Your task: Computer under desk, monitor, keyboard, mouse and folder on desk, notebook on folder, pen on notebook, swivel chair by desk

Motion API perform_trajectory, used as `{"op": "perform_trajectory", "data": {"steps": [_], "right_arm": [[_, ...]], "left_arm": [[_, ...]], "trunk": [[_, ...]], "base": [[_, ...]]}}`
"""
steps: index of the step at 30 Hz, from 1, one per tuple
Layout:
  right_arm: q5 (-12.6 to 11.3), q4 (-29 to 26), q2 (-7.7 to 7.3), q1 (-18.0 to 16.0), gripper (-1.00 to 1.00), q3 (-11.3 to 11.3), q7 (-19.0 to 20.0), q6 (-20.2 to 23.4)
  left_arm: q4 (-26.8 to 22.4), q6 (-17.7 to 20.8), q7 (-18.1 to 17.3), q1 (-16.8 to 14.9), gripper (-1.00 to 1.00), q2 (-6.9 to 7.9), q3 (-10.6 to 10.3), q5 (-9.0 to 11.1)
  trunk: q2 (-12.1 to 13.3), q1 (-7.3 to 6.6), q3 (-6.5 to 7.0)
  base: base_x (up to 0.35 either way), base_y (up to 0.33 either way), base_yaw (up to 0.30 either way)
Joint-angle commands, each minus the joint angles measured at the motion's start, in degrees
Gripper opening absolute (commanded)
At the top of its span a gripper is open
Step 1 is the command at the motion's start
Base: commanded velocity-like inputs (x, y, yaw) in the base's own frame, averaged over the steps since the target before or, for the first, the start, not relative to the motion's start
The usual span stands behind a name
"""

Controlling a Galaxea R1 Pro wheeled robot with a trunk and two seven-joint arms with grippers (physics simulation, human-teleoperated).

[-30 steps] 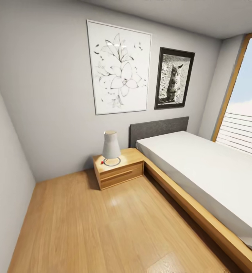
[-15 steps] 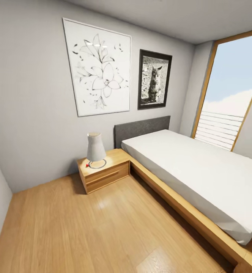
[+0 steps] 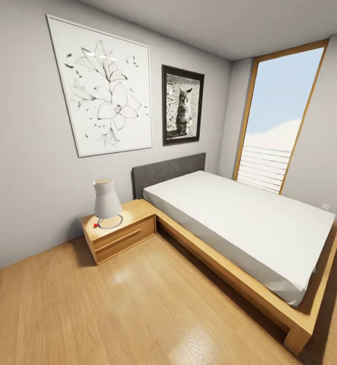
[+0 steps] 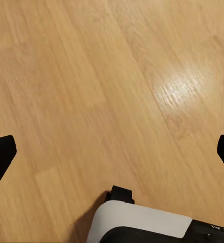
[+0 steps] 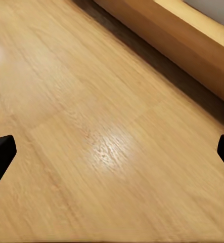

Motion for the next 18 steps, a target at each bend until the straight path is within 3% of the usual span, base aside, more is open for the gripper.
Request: {"op": "perform_trajectory", "data": {"steps": [1,9,18], "right_arm": [[-0.05,0.02,0.00,-0.04,1.00,0.02,0.02,-0.17],[-0.04,0.02,0.00,-0.04,1.00,0.03,0.02,-0.17],[-0.04,0.00,-0.01,-0.04,1.00,0.03,0.02,-0.17]], "left_arm": [[-0.08,-0.06,-0.01,0.03,1.00,0.00,-0.08,0.43],[-0.13,-0.08,-0.05,0.03,1.00,0.00,-0.08,0.38],[-0.13,-0.06,-0.14,0.03,1.00,0.00,-0.08,0.31]], "trunk": [[-0.04,0.00,-0.12],[-0.04,0.00,-0.68],[-0.04,0.00,-1.32]], "base": [[0.000,0.000,-0.224],[0.017,0.020,-0.215],[0.189,0.169,-0.209]]}}
